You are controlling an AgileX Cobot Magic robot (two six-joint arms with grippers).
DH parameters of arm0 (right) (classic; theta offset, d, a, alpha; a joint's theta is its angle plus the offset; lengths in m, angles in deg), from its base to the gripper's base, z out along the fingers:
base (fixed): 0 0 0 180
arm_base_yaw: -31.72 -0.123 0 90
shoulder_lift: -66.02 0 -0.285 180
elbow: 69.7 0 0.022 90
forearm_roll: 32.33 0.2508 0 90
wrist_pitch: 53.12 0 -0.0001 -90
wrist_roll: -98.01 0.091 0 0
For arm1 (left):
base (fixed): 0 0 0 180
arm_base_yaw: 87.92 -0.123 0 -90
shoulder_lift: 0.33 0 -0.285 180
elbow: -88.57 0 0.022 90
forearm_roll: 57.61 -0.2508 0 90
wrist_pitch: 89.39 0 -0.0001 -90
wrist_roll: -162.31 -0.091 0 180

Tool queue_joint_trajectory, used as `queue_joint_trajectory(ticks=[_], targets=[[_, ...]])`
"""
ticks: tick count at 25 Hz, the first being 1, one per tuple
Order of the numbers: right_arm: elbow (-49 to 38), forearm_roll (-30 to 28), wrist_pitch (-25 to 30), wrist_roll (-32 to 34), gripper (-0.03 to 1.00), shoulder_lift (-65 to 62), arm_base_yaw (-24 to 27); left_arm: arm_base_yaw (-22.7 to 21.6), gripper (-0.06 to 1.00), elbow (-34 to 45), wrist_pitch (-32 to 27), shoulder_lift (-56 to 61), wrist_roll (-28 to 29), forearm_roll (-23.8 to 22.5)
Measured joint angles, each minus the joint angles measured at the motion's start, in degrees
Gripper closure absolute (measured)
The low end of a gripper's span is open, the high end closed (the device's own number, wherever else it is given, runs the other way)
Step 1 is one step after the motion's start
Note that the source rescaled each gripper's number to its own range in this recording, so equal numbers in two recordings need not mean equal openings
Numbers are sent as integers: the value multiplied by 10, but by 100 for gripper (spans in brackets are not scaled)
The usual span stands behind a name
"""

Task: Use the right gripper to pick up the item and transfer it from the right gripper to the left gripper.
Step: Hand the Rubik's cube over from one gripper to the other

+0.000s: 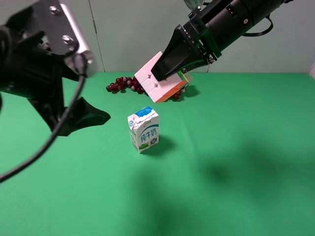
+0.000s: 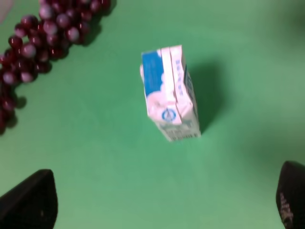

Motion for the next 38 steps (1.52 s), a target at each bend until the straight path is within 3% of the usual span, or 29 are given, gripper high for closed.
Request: queue_joint_trajectory(ticks=[8, 14, 25, 30, 33, 38], targets=[[0, 1, -5, 4, 93, 0, 0, 89, 17, -15, 41, -70, 175, -173], [0, 1, -7, 4, 93, 0, 0, 103, 17, -76, 45, -120, 283, -292], [0, -7, -6, 6, 93, 1, 0, 136, 17, -112, 63, -168, 293, -307], [0, 1, -8, 7, 93, 1, 0, 137, 17, -117, 121, -185, 296, -307], [0, 2, -8, 7, 93, 1, 0, 138, 22, -119, 137, -190, 299, -307], [0, 2, -8, 7, 93, 1, 0, 138, 41, -119, 139, -192, 299, -307]])
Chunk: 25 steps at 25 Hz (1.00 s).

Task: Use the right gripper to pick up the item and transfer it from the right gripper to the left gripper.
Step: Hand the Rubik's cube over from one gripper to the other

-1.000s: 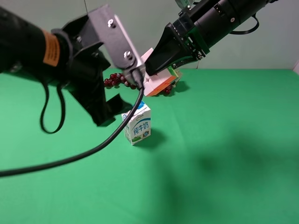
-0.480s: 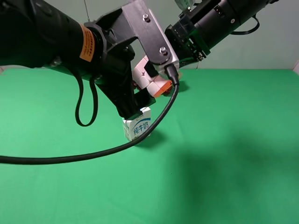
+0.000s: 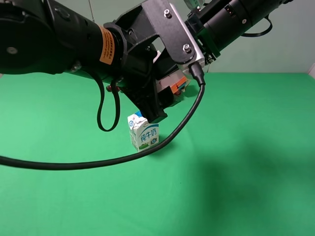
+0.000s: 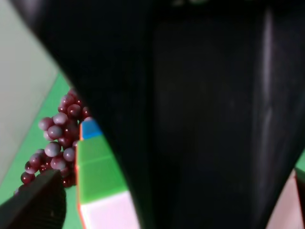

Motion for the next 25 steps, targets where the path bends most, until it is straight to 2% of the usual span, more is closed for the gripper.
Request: queue_joint_trajectory(ticks=[3, 4, 5, 7, 19, 22, 23, 25], targets=[[0, 2, -1, 1, 93, 0, 0, 0, 59, 0, 0, 0, 0, 1], [0, 3, -2, 1, 93, 0, 0, 0, 71, 0, 0, 0, 0, 2], [0, 3, -2, 5, 93, 0, 0, 0, 77, 0, -2, 0, 0, 2], [0, 3, -4, 11, 93, 0, 0, 0, 80, 0, -3, 0, 0, 2], [0, 2, -4, 16, 93, 0, 0, 0, 81, 0, 0, 0, 0, 4], [0, 0, -4, 42, 91, 0, 0, 0, 85, 0, 1, 0, 0, 4], [0, 0, -4, 46, 74, 0, 0, 0, 93, 0, 6, 0, 0, 5], [0, -2, -2, 48, 28, 0, 0, 0, 94, 0, 9, 0, 0, 5]])
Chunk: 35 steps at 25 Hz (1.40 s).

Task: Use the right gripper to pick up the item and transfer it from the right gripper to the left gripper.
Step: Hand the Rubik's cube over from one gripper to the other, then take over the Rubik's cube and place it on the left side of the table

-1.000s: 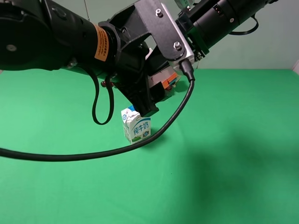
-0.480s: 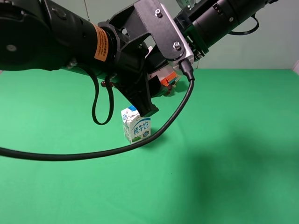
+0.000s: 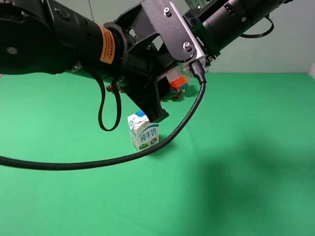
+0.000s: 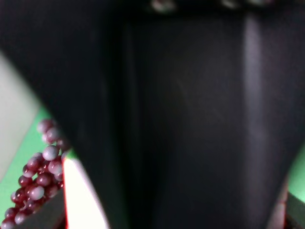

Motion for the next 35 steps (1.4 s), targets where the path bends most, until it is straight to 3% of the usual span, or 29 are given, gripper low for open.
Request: queue_joint_trajectory(ticks=[2, 7, 17, 28, 35], targets=[[0, -5, 0, 2, 8, 0, 0, 0, 94, 0, 0, 0, 0, 0], [0, -13, 0, 3, -2, 0, 0, 0, 94, 0, 1, 0, 0, 0], [50, -92, 13, 53, -3, -18, 0, 0, 94, 0, 11, 0, 0, 1], [53, -230, 18, 114, -3, -84, -1, 0, 94, 0, 12, -1, 0, 1], [53, -274, 18, 141, -3, -134, -1, 0, 94, 0, 12, -1, 0, 1]])
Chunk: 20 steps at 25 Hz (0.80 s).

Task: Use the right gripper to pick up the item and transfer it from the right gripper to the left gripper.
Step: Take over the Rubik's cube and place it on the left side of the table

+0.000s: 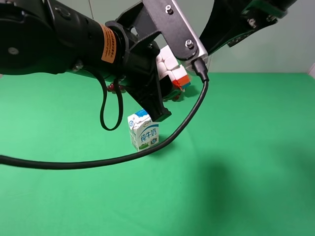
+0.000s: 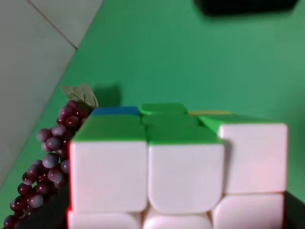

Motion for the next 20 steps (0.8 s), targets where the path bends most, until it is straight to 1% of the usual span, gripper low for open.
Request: queue_joint_trajectory(ticks=[3, 8, 12, 15, 20], targets=[[0, -30, 0, 18, -3, -21, 0, 0, 94, 0, 0, 0, 0, 0], [-17, -109, 0, 66, -3, -65, 0, 0, 94, 0, 0, 0, 0, 0], [-82, -168, 0, 103, -3, -120, 0, 0, 94, 0, 0, 0, 0, 0], [-146, -198, -4, 130, -3, -170, 0, 0, 94, 0, 0, 0, 0, 0], [-243, -230, -37, 185, -3, -270, 0, 0, 94, 0, 0, 0, 0, 0]])
